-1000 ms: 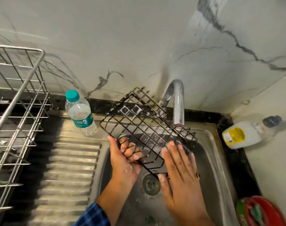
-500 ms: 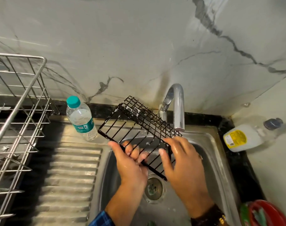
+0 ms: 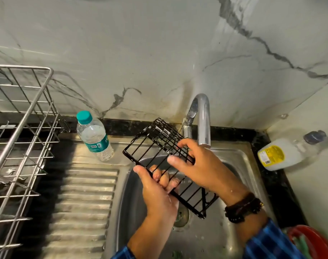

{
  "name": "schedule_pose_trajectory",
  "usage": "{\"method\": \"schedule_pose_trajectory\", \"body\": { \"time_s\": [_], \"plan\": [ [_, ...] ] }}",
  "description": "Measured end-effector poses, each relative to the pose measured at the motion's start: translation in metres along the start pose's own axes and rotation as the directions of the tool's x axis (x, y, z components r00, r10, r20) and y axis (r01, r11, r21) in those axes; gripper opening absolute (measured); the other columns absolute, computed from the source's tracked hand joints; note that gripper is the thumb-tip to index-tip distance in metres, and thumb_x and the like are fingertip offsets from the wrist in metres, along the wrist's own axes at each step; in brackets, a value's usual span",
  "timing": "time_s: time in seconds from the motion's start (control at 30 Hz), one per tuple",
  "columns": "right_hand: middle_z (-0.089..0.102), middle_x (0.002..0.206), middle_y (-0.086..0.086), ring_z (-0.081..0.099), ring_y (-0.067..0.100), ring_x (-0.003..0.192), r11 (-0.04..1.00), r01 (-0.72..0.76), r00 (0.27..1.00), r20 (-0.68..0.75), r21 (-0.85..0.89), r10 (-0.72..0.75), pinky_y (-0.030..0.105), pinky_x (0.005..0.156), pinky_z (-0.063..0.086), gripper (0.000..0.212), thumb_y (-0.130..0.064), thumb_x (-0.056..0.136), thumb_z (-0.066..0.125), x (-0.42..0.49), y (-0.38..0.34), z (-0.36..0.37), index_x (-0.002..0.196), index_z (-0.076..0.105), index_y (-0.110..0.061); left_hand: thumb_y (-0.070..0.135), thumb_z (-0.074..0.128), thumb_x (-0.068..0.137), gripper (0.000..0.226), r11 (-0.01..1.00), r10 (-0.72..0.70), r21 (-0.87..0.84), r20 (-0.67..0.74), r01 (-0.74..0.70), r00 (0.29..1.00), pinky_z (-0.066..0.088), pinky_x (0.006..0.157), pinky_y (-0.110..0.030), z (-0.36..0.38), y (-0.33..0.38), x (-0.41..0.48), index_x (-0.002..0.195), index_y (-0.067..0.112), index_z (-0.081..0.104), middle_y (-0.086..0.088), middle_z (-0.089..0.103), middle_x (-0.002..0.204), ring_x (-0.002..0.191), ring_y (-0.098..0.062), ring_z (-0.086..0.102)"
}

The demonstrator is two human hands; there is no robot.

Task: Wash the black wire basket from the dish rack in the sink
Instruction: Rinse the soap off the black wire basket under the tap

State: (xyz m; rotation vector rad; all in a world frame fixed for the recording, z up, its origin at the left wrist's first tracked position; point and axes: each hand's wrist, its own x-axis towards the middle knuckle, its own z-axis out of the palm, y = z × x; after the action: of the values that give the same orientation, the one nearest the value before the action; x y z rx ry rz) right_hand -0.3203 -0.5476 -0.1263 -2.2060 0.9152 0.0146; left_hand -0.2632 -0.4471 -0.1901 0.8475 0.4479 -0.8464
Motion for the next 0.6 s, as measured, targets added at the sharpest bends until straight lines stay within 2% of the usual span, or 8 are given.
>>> {"method": "schedule_pose_trajectory", "body": {
  "time_s": [0.07,0.13,0.23,0.37,0.43,0.5,0.57,0.6],
  "plan": [
    [0.062,0.113,-0.010,0.058,0.008,0.102,0.998,-0.052,0.996,0.068,0.028,0.050,0.027,0.080,0.043,0.038,-0.061,0.098,0.037,0.001,0.001,-0.002,0.124,0.054,-0.039,0.080,0.034,0.088,0.062,1.000,-0.007,-0.005,-0.010,0.007,1.000,0.019,0.051,-0.031,-0.002,-0.006,-0.002,0.057,0.026,0.031,0.007,0.018,0.047,0.044,-0.016,0.017],
    [0.065,0.102,-0.011,0.061,0.005,0.095,0.995,-0.061,0.997,0.042,0.077,0.058,0.023,0.075,0.043,0.038,-0.053,0.103,0.029,0.000,0.002,0.002,0.126,0.056,-0.040,0.079,0.034,0.088,0.062,1.000,-0.003,-0.028,-0.003,0.002,1.000,0.019,0.050,-0.030,0.000,-0.006,-0.003,0.057,0.026,0.030,0.007,0.018,0.046,0.042,-0.015,0.016],
    [0.060,0.076,-0.014,0.059,0.000,0.073,0.983,-0.048,0.987,-0.143,0.180,0.074,0.014,0.063,0.042,0.031,-0.037,0.106,0.039,0.001,0.011,0.007,0.123,0.064,-0.035,0.077,0.032,0.090,0.062,1.000,0.004,-0.020,0.036,-0.003,0.999,0.022,0.045,-0.027,0.003,-0.001,-0.003,0.056,0.025,0.030,0.007,0.018,0.046,0.041,-0.014,0.018],
    [0.063,0.083,-0.023,0.058,-0.008,0.070,0.976,-0.080,0.996,-0.017,0.201,0.085,0.008,0.062,0.041,0.028,-0.026,0.104,0.047,0.005,0.017,-0.011,0.125,0.064,-0.035,0.072,0.032,0.091,0.059,0.992,0.002,0.125,0.112,-0.016,0.994,0.039,0.058,-0.028,-0.001,-0.003,-0.007,0.064,0.021,0.042,0.001,0.036,0.056,0.046,-0.015,0.040],
    [0.065,0.088,-0.022,0.057,-0.009,0.071,0.990,-0.066,0.998,0.015,0.129,0.064,0.008,0.063,0.040,0.027,-0.024,0.104,0.049,0.004,0.018,-0.024,0.123,0.066,-0.032,0.069,0.033,0.090,0.059,0.984,-0.048,0.177,0.128,0.025,0.991,0.052,0.078,-0.039,-0.014,-0.001,-0.004,0.089,0.016,0.060,-0.005,0.066,0.083,0.075,-0.018,0.068],
    [0.068,0.110,-0.017,0.059,-0.006,0.087,0.998,-0.003,1.000,0.023,-0.062,0.005,0.013,0.075,0.043,0.029,-0.024,0.103,0.048,0.001,0.020,-0.028,0.122,0.066,-0.036,0.068,0.031,0.096,0.061,0.971,-0.038,0.237,0.016,0.033,0.999,0.054,0.086,-0.047,-0.030,0.009,0.007,0.117,0.019,0.059,-0.008,0.069,0.117,0.106,-0.032,0.069],
    [0.068,0.116,-0.017,0.062,0.001,0.095,0.983,0.058,0.998,0.017,-0.175,-0.056,0.022,0.085,0.049,0.029,-0.026,0.103,0.049,-0.004,0.026,-0.022,0.122,0.064,-0.042,0.055,0.033,0.104,0.046,0.913,0.224,0.369,-0.097,-0.174,0.970,0.052,0.080,-0.035,-0.040,0.024,0.015,0.131,0.022,0.049,-0.009,0.059,0.131,0.115,-0.029,0.063],
    [0.069,0.107,-0.017,0.063,0.000,0.087,0.977,0.074,0.997,-0.004,-0.202,-0.076,0.025,0.080,0.051,0.028,-0.028,0.102,0.049,-0.007,0.027,-0.016,0.122,0.061,-0.044,0.045,0.037,0.106,0.037,0.776,0.438,0.514,-0.023,-0.365,0.899,0.051,0.080,-0.026,-0.040,0.035,0.014,0.135,0.022,0.044,-0.006,0.055,0.133,0.116,-0.020,0.060]
  ]
}}
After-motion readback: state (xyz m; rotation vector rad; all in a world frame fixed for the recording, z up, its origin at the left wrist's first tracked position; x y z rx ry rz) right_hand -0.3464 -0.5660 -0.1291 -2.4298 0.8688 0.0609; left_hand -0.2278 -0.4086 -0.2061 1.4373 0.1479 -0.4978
